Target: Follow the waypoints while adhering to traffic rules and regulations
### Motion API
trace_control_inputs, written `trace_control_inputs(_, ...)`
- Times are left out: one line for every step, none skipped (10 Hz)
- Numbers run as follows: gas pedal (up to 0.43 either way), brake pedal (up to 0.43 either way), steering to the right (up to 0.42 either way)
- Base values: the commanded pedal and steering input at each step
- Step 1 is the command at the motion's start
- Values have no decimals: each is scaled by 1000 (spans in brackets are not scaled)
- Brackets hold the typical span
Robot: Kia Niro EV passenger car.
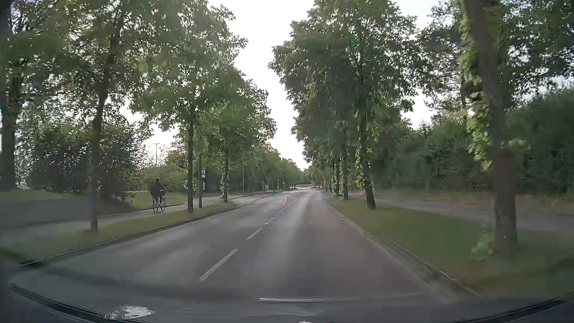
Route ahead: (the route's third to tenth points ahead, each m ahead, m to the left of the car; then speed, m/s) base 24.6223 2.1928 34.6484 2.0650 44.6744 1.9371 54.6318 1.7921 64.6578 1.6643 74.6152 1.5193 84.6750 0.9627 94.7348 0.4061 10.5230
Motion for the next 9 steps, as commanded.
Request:
trace_control_inputs(169, 12, 2)
trace_control_inputs(169, 12, 2)
trace_control_inputs(169, 12, 3)
trace_control_inputs(169, 12, 3)
trace_control_inputs(157, 12, 3)
trace_control_inputs(157, 18, 4)
trace_control_inputs(157, 12, 4)
trace_control_inputs(157, 18, 4)
trace_control_inputs(157, 12, 4)
